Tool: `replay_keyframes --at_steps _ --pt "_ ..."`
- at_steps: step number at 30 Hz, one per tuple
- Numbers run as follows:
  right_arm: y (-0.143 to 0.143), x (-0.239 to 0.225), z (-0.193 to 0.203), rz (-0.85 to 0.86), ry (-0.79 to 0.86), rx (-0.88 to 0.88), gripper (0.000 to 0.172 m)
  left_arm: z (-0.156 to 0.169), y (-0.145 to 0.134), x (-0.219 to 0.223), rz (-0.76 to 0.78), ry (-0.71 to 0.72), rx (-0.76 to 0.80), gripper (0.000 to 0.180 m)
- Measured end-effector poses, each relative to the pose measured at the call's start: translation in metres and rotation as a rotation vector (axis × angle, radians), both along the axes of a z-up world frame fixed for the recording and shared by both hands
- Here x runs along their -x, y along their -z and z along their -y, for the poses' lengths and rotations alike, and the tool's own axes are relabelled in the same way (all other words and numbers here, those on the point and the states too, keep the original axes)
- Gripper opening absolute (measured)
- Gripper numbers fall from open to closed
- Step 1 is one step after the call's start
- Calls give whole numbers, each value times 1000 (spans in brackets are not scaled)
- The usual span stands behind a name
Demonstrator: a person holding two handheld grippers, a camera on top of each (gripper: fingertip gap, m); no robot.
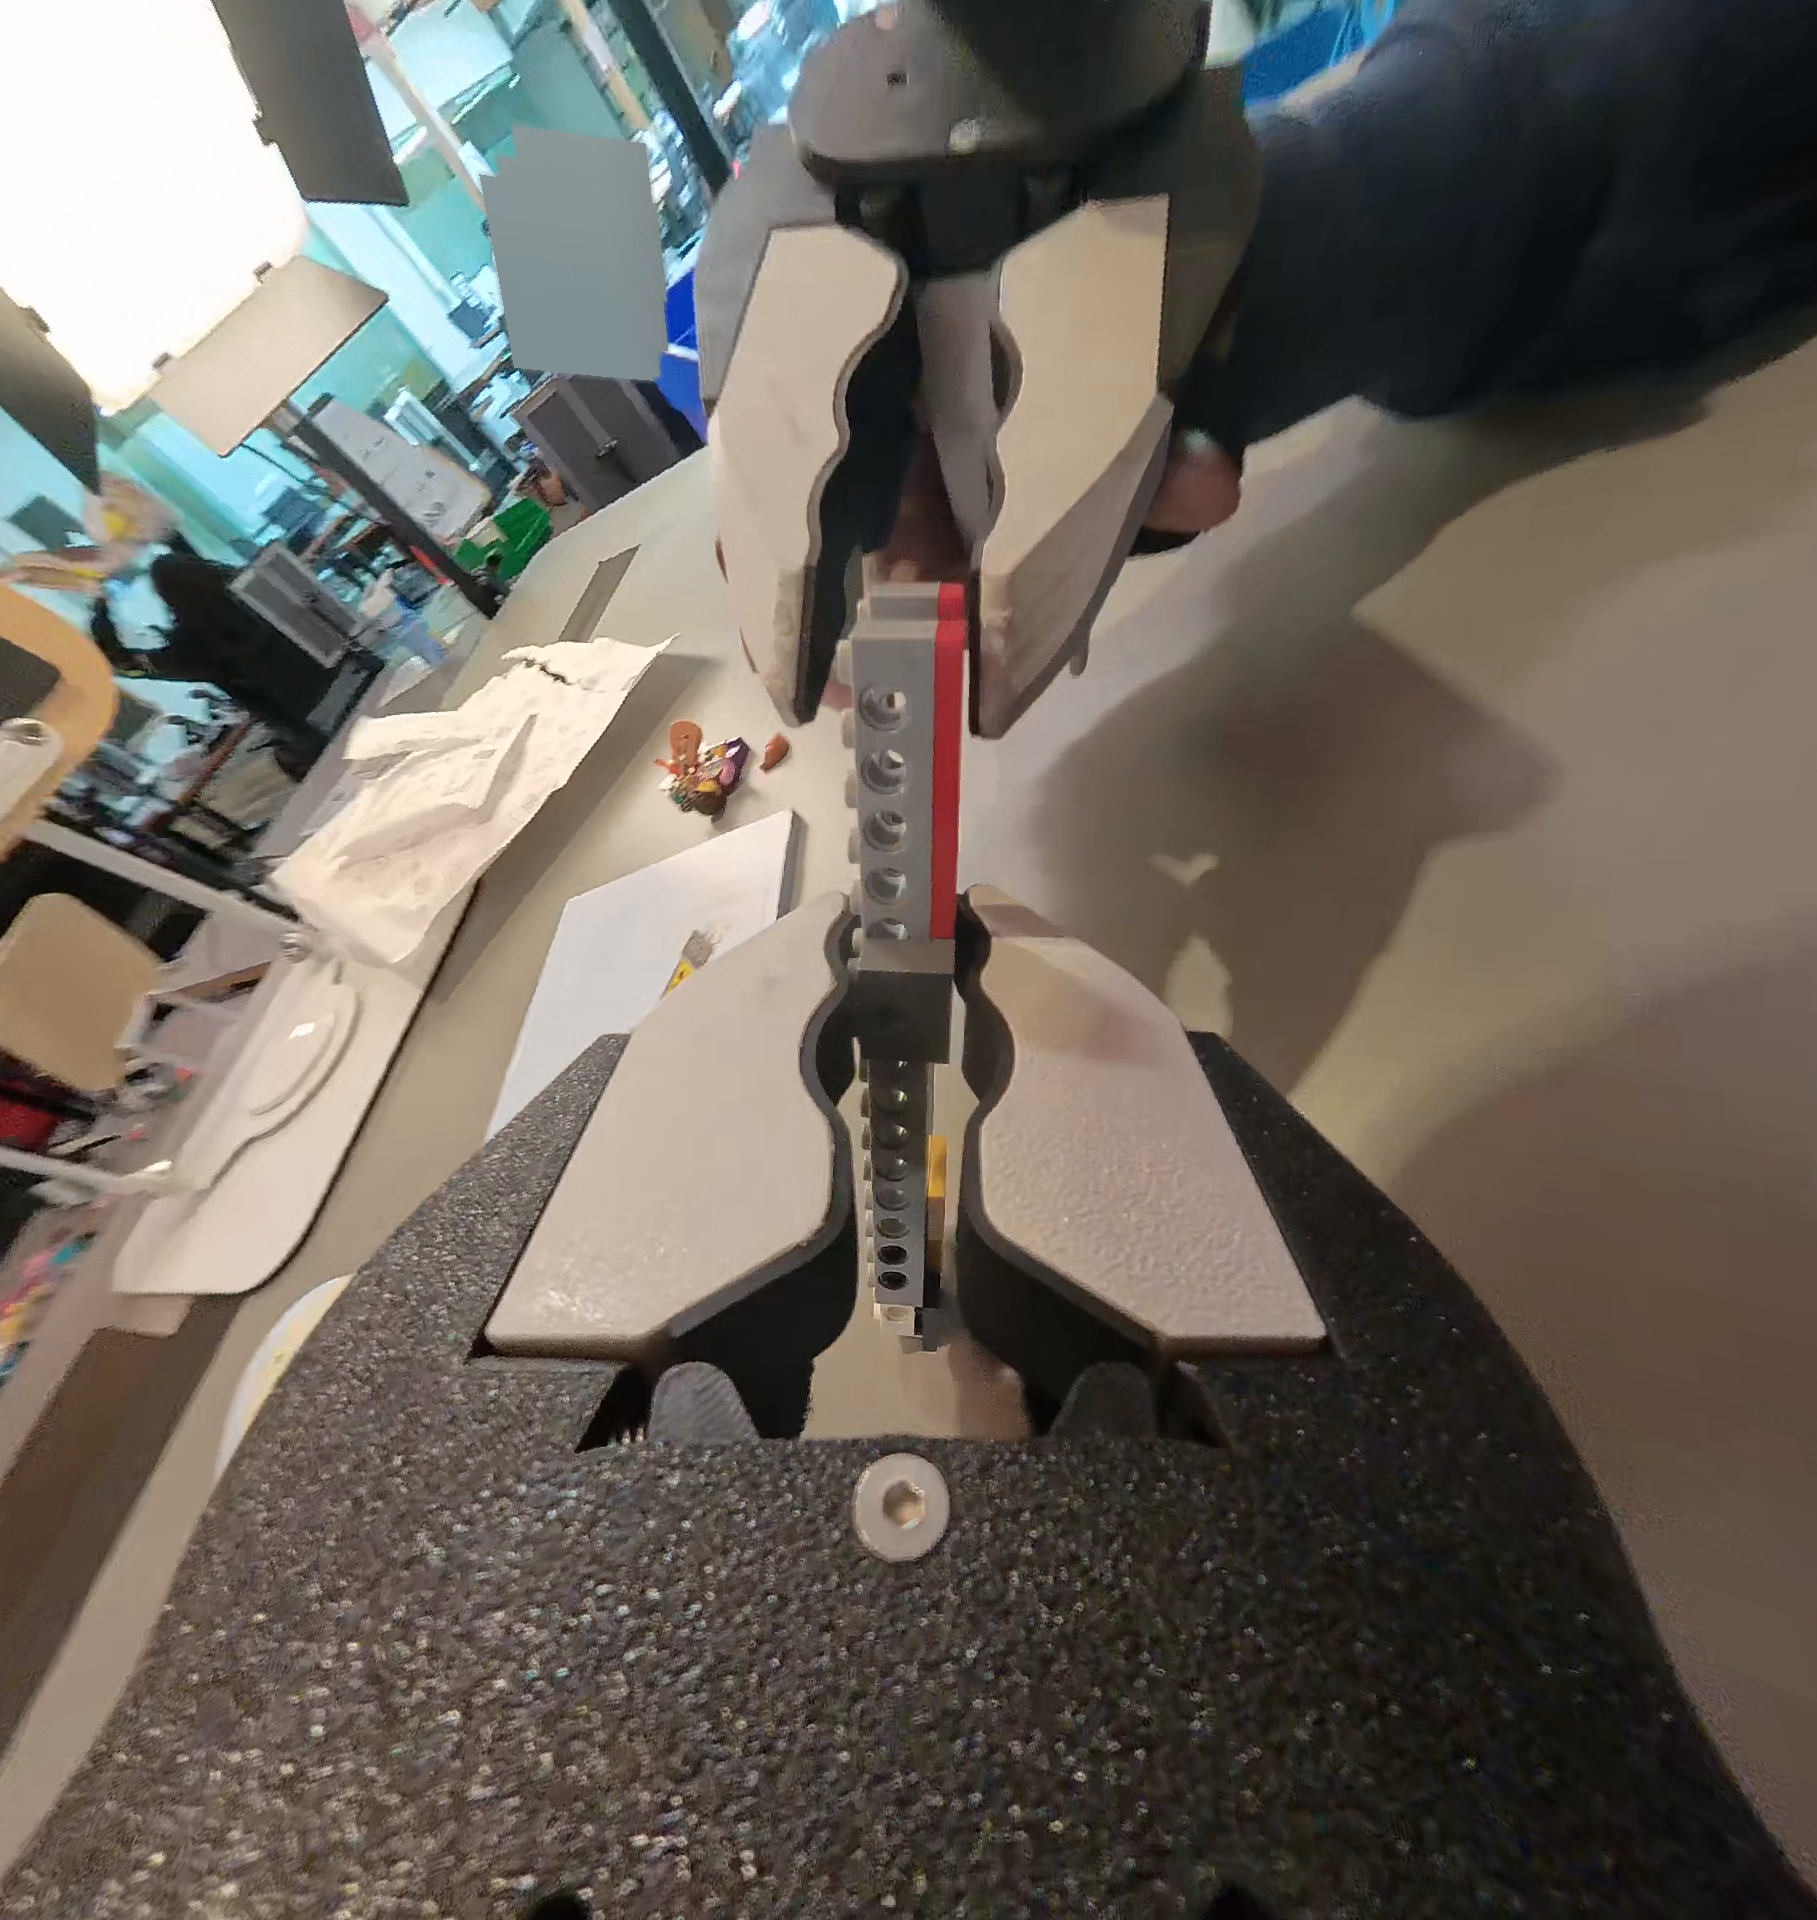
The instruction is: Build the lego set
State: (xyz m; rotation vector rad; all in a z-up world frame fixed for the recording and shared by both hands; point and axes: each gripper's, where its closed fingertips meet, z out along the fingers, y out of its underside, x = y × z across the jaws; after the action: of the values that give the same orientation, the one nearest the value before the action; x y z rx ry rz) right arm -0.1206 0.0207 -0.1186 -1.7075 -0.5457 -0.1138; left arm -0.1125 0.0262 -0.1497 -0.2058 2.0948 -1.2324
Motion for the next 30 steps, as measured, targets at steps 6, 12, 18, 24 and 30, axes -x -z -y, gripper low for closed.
replay_keyframes --at_steps 6,12,18,24,30 --pt "9 6 1 149 31 -6 16 -2 12 -6 82 -82 -146 18" --pt "50 2 12 421 109 83 16 -10 43 5 -50 -141 -284 53" --pt "82 6 21 560 60 193 17 -7 29 26 -186 -103 -22 77" --pt "102 11 25 633 17 311 14 -22 -26 17 -245 -33 437 84" --pt "79 -7 43 526 237 353 21 -46 -39 5 -240 -121 603 87"
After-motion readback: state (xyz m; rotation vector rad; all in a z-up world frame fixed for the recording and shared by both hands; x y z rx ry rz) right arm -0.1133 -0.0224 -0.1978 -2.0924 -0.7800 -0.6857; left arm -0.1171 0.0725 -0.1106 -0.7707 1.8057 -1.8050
